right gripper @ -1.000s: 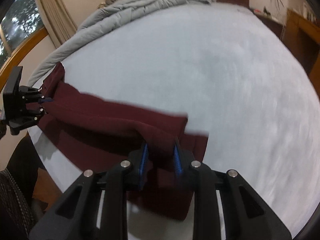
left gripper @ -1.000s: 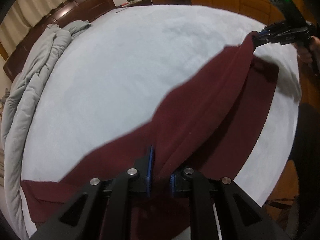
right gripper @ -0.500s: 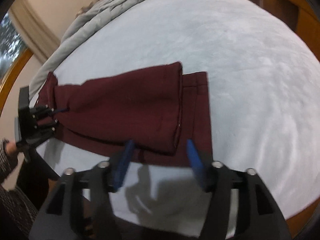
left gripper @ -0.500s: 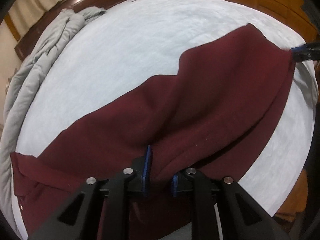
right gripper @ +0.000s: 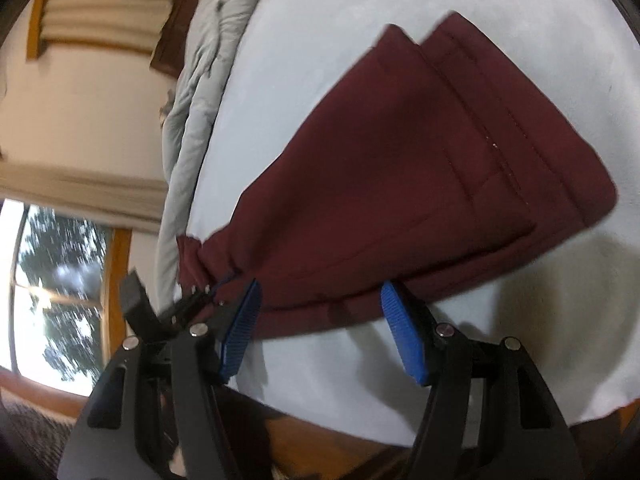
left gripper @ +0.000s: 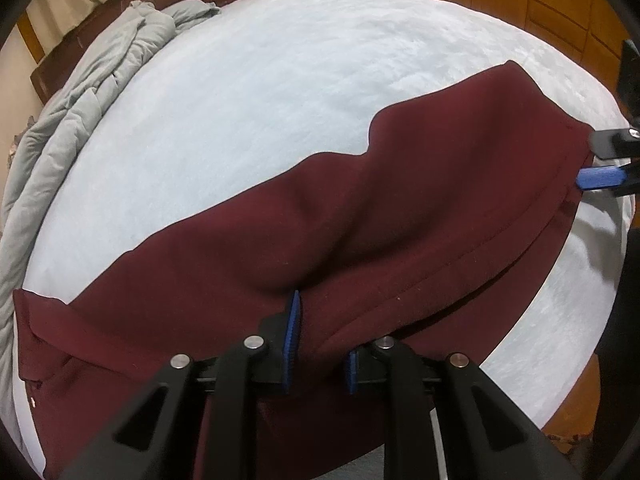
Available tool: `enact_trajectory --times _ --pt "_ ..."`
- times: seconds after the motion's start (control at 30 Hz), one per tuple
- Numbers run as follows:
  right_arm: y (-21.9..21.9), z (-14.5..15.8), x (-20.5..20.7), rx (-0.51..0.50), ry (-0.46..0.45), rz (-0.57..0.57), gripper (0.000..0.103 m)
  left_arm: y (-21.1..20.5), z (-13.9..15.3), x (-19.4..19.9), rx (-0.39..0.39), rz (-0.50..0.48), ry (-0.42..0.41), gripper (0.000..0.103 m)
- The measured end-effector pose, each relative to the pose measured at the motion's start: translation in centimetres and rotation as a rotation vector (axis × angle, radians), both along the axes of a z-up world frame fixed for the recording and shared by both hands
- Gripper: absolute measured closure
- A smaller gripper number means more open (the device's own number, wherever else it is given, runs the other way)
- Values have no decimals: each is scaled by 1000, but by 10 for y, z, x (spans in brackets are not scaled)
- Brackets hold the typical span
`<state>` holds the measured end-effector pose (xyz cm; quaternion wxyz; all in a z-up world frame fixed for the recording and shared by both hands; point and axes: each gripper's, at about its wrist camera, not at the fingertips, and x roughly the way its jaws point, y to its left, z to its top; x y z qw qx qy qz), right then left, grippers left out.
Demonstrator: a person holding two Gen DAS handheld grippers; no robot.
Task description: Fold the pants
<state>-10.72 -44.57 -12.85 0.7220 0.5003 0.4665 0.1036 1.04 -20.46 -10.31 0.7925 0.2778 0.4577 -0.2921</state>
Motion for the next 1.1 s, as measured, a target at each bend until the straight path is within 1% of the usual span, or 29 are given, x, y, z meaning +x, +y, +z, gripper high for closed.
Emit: enact_trajectory --times 0.17,0.2,0.23,0.27,0.33,0.37,0.47,0.57,0.63,0.67,0.7,0.73,0.83,0.87,0.93,1.0,1.03,1.07,1.1 --pt "-13 -10 10 65 15 -95 45 1 0 2 -21 2 16 84" --pt "-16 -12 11 62 17 -105 55 2 0 1 -25 5 20 84" --pt "-19 -11 12 45 24 -123 74 2 0 1 -29 7 24 83" --pt "-23 -13 10 44 23 -137 87 3 0 2 -33 11 28 83" --pt "-28 -14 8 89 -3 -160 89 4 0 6 -38 12 32 83" --pt "-30 -12 6 89 -16 -164 90 3 1 6 -37 10 30 83" --pt "-27 11 3 23 -69 -147 91 4 6 5 -49 10 28 83" --pt "-34 35 -9 -10 -130 -164 92 4 24 -3 -84 3 -18 83" --pt "-36 47 -16 -74 -141 -169 92 1 35 -12 -109 -2 -40 82" --pt "-38 46 -17 -95 -133 -166 92 -1 36 -15 -118 2 -36 83" --pt "-39 39 -17 -113 -96 -165 92 -4 33 -19 -115 7 -26 82" --pt "-39 27 -15 -117 -40 -161 92 -7 26 -20 -102 10 -15 82" --pt "-36 -8 -16 -130 86 -136 92 -11 -2 -18 -56 27 30 81" --pt "-33 -18 -18 -123 118 -128 92 -10 -6 -19 -62 31 21 81" --pt "-33 -19 -23 -119 114 -147 90 -12 -5 -21 -68 30 6 79" --pt "-29 -10 -26 -162 110 -133 86 -12 -4 -20 -76 28 9 72" --pt "-28 -6 -28 -179 107 -127 78 -10 -3 -19 -86 29 17 64" --pt "-24 2 -28 -209 109 -124 69 -10 -1 -18 -99 32 35 51" --pt "-20 11 -31 -238 107 -124 64 -6 4 -17 -123 39 69 45"
